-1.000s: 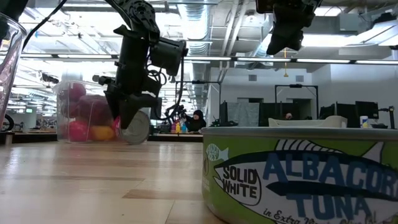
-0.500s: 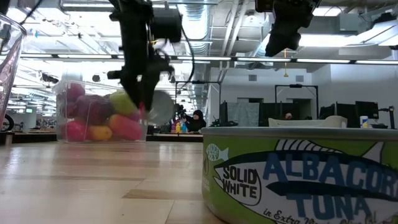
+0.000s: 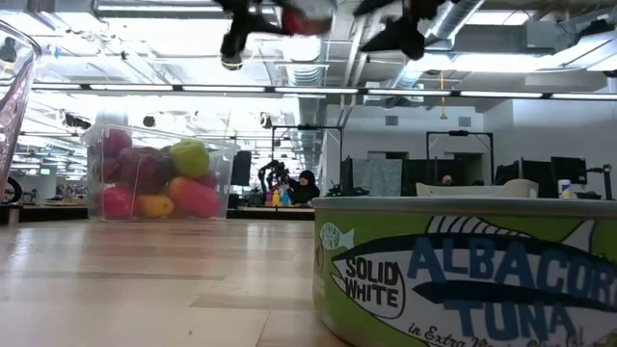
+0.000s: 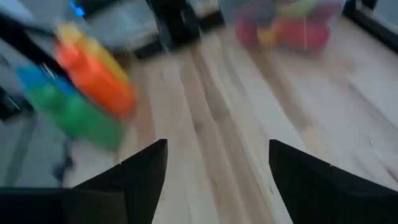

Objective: Pick & Place Food Item
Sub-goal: Stack the red tuna can on the blue tuna can

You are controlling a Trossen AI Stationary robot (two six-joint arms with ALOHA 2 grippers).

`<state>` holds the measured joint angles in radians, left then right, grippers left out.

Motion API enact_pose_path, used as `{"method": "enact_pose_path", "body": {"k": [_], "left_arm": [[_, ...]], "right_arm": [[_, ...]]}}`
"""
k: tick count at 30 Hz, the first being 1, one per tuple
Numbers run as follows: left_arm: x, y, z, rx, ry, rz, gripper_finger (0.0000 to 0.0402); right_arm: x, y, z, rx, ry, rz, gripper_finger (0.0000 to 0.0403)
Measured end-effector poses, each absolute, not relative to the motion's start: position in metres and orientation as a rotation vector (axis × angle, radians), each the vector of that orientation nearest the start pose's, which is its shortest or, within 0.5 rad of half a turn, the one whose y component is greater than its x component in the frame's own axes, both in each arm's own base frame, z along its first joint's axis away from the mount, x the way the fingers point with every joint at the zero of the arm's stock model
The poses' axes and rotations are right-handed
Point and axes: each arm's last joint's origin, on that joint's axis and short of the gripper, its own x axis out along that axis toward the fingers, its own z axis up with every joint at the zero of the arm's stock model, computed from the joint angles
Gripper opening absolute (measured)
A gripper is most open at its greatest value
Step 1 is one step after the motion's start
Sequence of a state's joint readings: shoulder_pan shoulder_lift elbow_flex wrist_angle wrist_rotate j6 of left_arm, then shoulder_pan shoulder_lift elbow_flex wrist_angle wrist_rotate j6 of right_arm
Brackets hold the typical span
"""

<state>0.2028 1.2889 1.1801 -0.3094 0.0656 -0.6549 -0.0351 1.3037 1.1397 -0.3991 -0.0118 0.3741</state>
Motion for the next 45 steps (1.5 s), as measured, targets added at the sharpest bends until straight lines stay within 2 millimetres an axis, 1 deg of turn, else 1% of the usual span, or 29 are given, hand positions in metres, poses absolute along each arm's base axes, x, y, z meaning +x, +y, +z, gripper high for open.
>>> {"method": "enact_pose_path", "body": {"k": [3,6,8,10,11,13,16,22,26,33,35,37,45], "left_arm": [[0.273,0.054,0.366,-0.69,0.266,0.222,0.0121],[0.269,0.053,0.375,-0.685,0.204,0.197,0.0121],[0.27,0.053,0.375,-0.688,0.202,0.193,0.0121],[0.271,0.053,0.377,-0.697,0.185,0.177,0.0121],[0.272,0.053,0.375,-0.701,0.188,0.172,0.0121],[0.277,0.053,0.378,-0.708,0.155,0.143,0.0121],[0.284,0.054,0.375,-0.719,0.151,0.107,0.0121],[0.292,0.055,0.368,-0.746,0.169,0.099,0.0121],[0.295,0.056,0.366,-0.75,0.176,0.095,0.0121],[0.297,0.054,0.369,-0.744,0.139,0.057,0.0121],[0.297,0.054,0.369,-0.745,0.142,0.057,0.0121],[0.297,0.054,0.369,-0.744,0.139,0.055,0.0121],[0.297,0.054,0.37,-0.733,0.128,0.058,0.0121]], "right_arm": [[0.278,-0.018,0.342,0.423,0.436,-0.132,0.0271],[0.27,-0.028,0.359,0.443,0.316,-0.148,0.0271],[0.263,-0.034,0.368,0.454,0.251,-0.163,0.0271],[0.26,-0.039,0.38,0.453,0.16,-0.166,0.0271],[0.257,-0.042,0.38,0.453,0.156,-0.177,0.0271],[0.258,-0.047,0.385,0.444,0.104,-0.174,0.0271],[0.262,-0.051,0.385,0.427,0.083,-0.143,0.0271],[0.267,-0.05,0.386,0.417,0.067,-0.026,0.0271],[0.267,-0.048,0.386,0.41,0.072,-0.025,0.0271],[0.268,-0.054,0.385,0.401,0.07,-0.05,0.027],[0.268,-0.054,0.385,0.396,0.069,-0.051,0.0262],[0.268,-0.054,0.386,0.381,0.059,-0.048,0.0244],[0.268,-0.054,0.387,0.364,0.051,-0.031,0.0145]]}}
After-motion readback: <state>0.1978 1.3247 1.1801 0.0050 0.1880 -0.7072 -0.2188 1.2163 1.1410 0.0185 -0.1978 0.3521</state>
